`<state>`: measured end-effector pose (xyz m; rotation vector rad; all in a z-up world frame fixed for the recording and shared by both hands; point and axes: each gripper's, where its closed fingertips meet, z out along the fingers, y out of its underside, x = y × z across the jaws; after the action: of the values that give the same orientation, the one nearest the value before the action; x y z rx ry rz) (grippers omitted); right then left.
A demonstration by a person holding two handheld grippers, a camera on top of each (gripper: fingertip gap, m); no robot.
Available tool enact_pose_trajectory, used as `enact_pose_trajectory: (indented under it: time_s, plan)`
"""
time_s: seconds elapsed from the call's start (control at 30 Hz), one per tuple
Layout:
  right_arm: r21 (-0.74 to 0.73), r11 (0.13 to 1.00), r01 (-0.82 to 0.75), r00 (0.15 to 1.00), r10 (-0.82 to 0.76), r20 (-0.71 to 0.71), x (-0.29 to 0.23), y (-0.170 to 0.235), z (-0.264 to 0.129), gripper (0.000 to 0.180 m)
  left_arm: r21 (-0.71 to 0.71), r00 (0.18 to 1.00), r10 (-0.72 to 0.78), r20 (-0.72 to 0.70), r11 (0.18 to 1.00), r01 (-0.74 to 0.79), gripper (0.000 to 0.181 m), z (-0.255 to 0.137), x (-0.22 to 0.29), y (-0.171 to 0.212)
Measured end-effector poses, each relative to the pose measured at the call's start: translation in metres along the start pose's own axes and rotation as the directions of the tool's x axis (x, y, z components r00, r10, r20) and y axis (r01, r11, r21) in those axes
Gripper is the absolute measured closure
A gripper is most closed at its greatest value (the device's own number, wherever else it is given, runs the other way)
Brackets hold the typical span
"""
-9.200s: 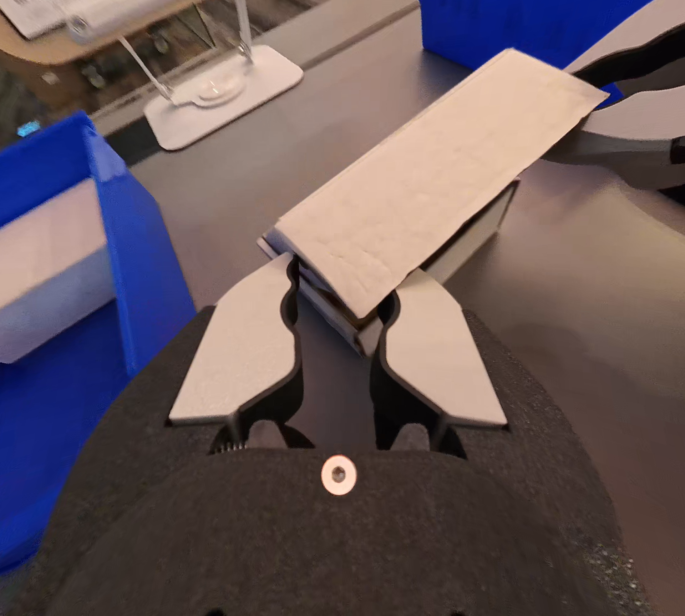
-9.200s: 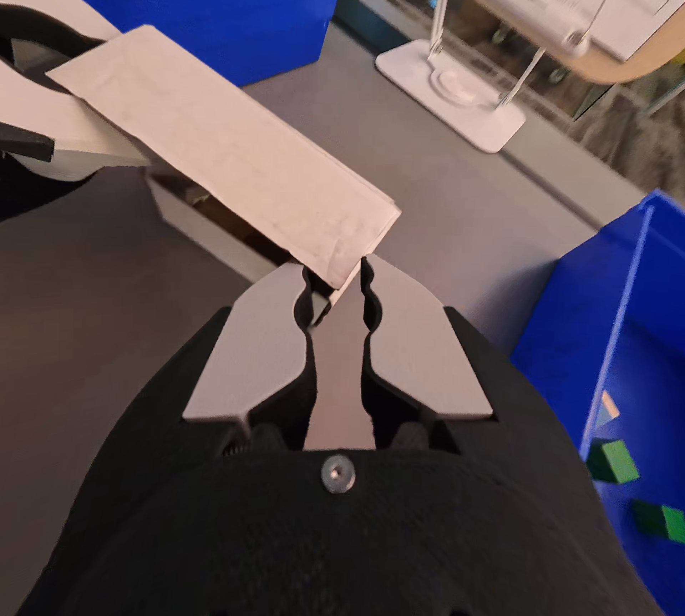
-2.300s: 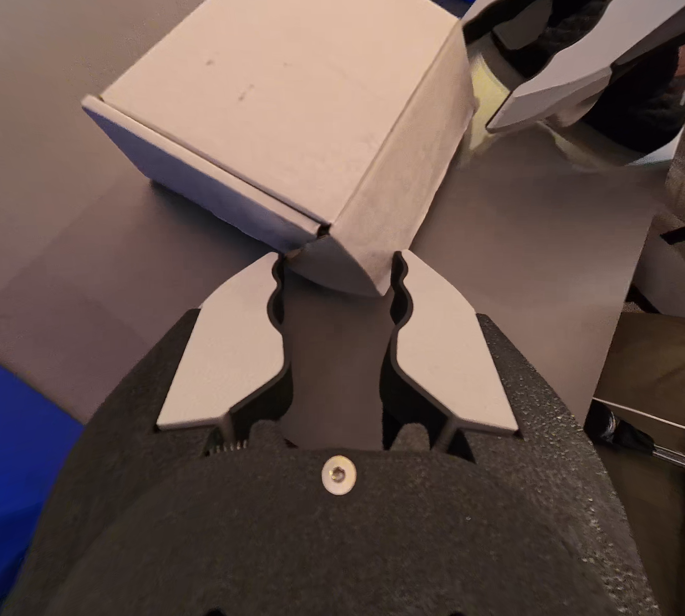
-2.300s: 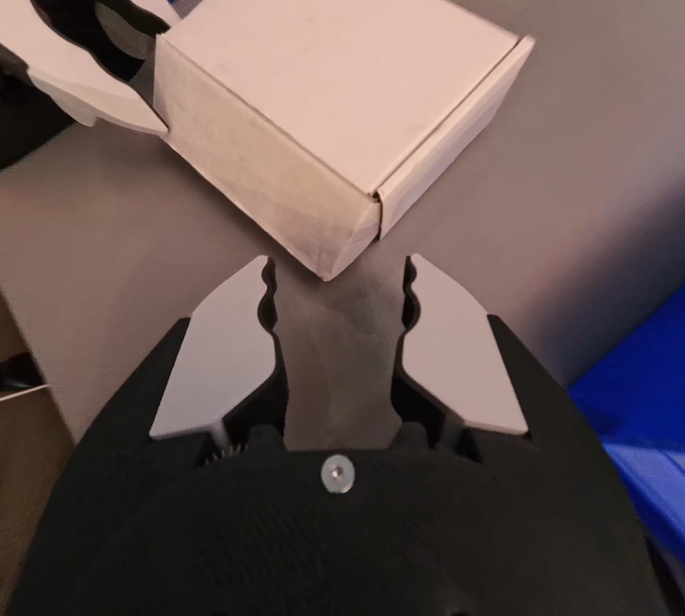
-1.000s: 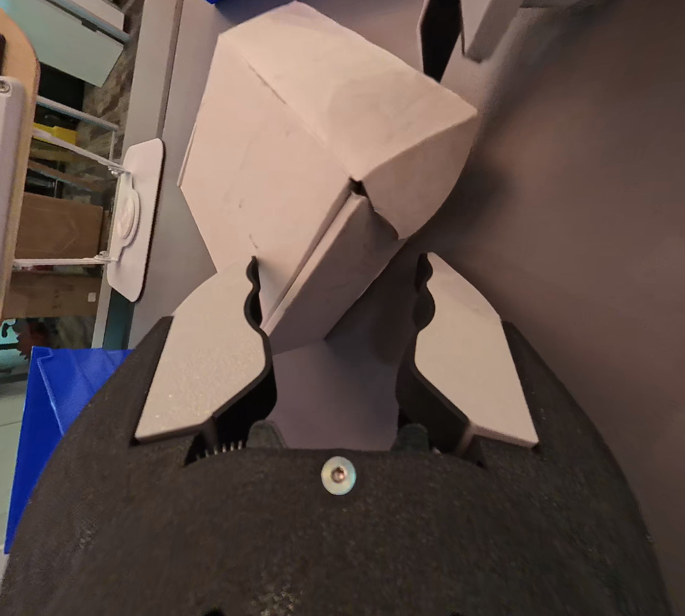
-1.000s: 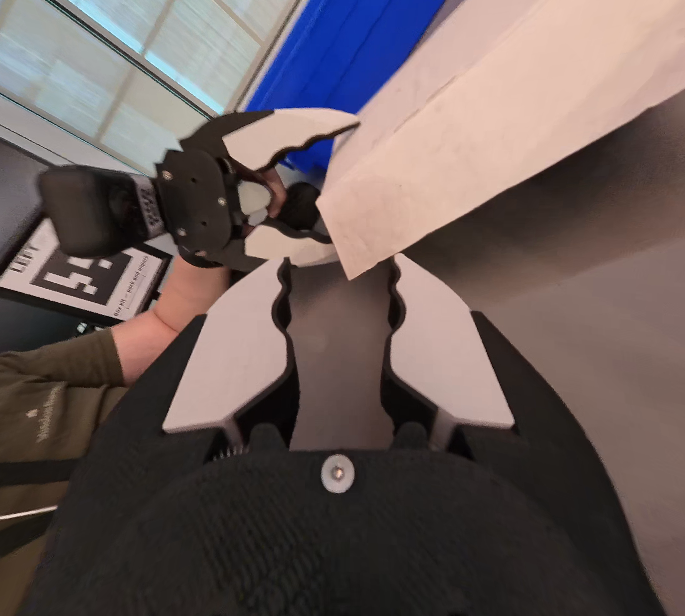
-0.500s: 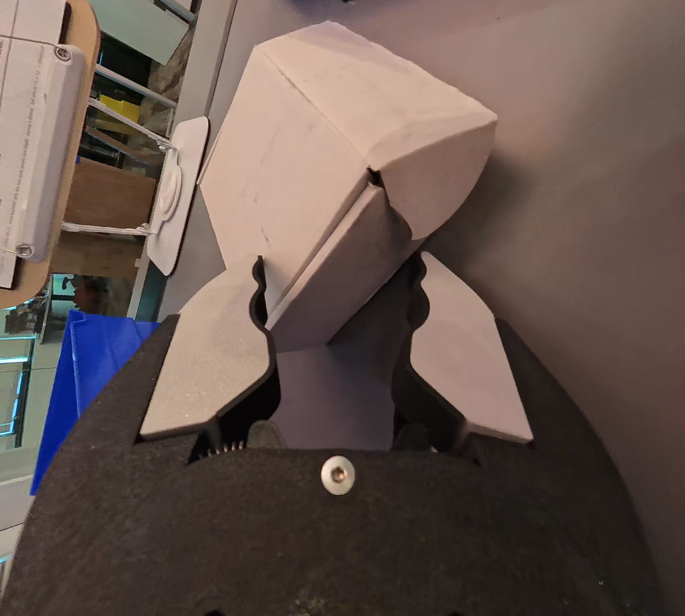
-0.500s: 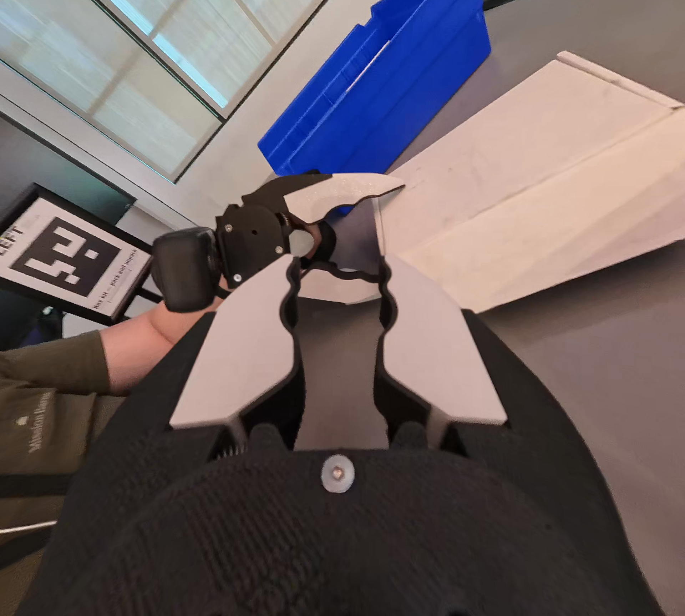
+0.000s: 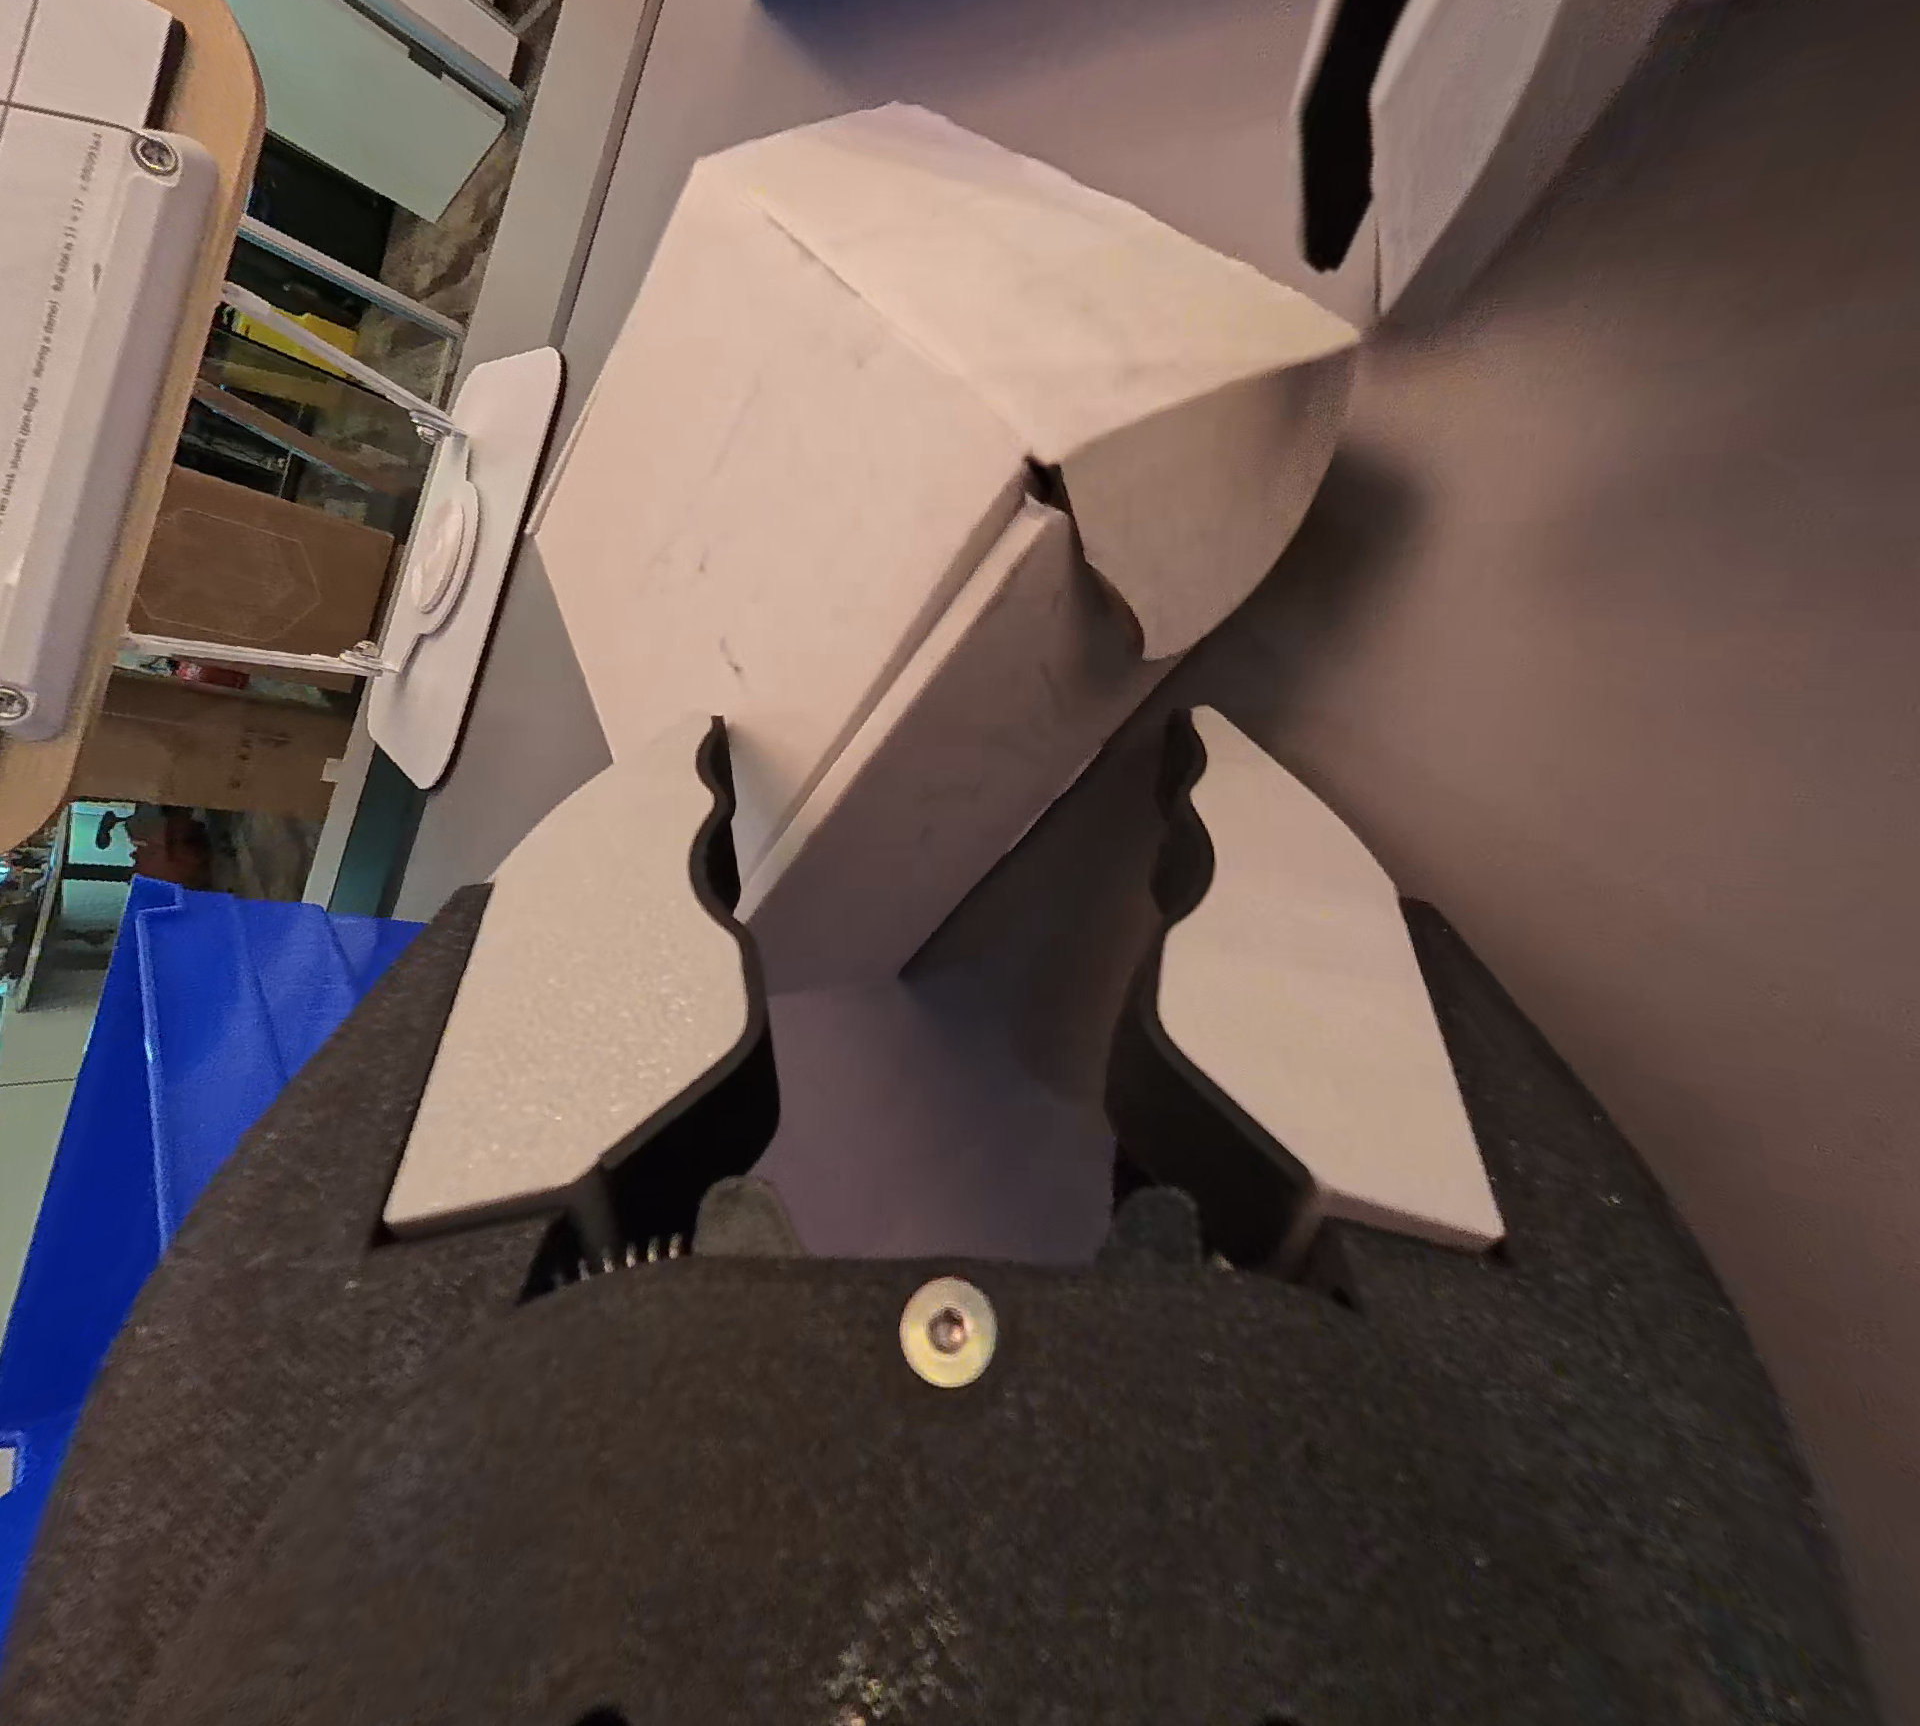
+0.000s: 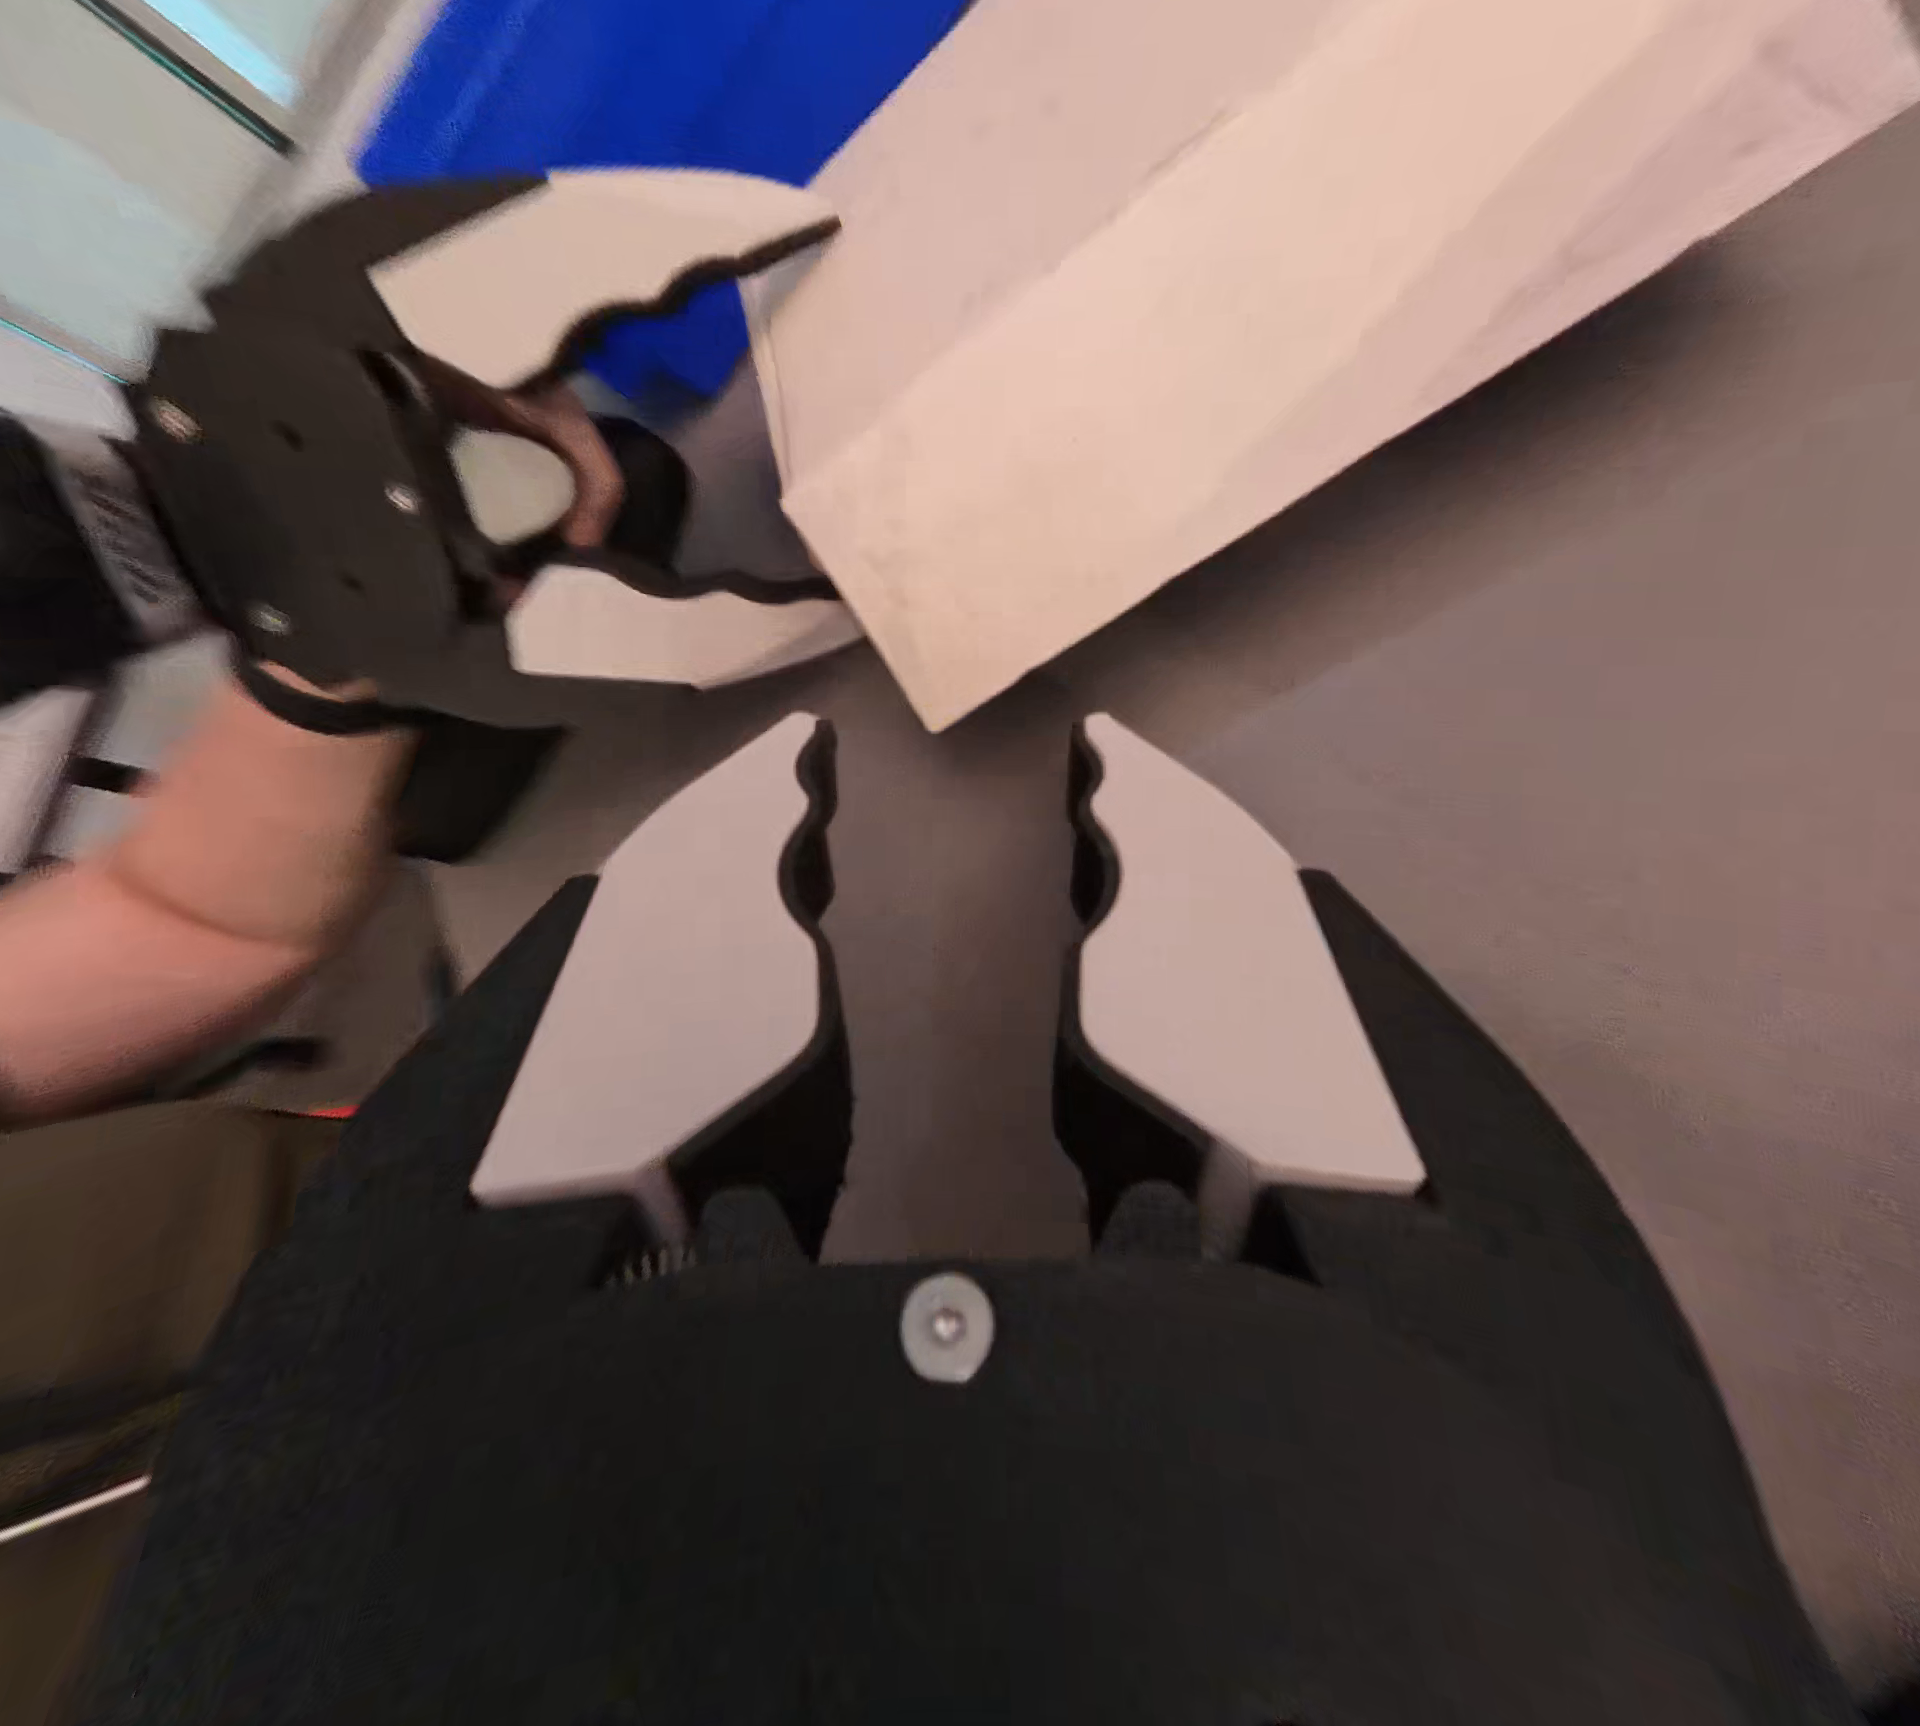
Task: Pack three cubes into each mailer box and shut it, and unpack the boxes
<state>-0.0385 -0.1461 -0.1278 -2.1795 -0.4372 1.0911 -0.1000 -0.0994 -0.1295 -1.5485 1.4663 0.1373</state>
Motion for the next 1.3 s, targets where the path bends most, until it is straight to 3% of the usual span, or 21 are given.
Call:
enact_pose_trajectory:
  time_s: [0.03, 0.27, 0.47, 0.7, 0.9, 1.07, 1.17, 1.3]
  plan:
    - [-0.011, 0.998, -0.061, 0.997, 0.062, 0.041, -0.001, 0.000, 0.000, 0.137, 0.000, 1.000, -0.001, 0.001, 1.000, 0.001, 0.103, 0.000, 0.000, 0.000]
    - [-0.119, 0.991, -0.056, 0.997, 0.062, 0.044, -0.008, 0.011, 0.008, 0.144, 0.043, 0.999, -0.046, 0.000, 0.998, 0.046, 0.112, -0.002, -0.006, 0.000]
    - [-0.093, 0.995, -0.041, 0.998, 0.046, 0.047, -0.014, 0.006, 0.020, 0.143, 0.054, 0.998, -0.056, 0.007, 0.997, 0.055, 0.116, -0.003, -0.008, 0.001]
    - [0.112, 0.991, -0.073, 0.995, 0.066, 0.068, -0.007, -0.015, 0.015, 0.139, 0.086, 0.989, -0.150, 0.006, 0.985, 0.149, 0.127, -0.006, -0.016, 0.004]
    - [0.279, 0.960, 0.030, 0.995, -0.054, 0.079, -0.018, -0.041, 0.009, 0.139, 0.060, 0.994, -0.089, 0.063, 0.995, 0.085, 0.112, -0.006, -0.018, 0.009]
    - [0.391, 0.920, 0.012, 0.980, -0.090, 0.180, -0.036, -0.067, -0.004, 0.159, 0.038, 0.991, -0.093, 0.101, 0.995, 0.089, 0.111, -0.004, -0.023, 0.012]
    - [0.316, 0.948, 0.026, 0.988, -0.072, 0.134, -0.029, -0.067, 0.006, 0.158, -0.017, 0.991, -0.032, 0.133, 0.999, 0.034, 0.100, 0.002, -0.024, 0.018]
    - [0.199, 0.980, -0.002, 0.987, -0.030, 0.157, -0.024, -0.057, 0.022, 0.155, -0.003, 0.992, -0.039, 0.122, 0.999, 0.040, 0.110, 0.001, -0.021, 0.016]
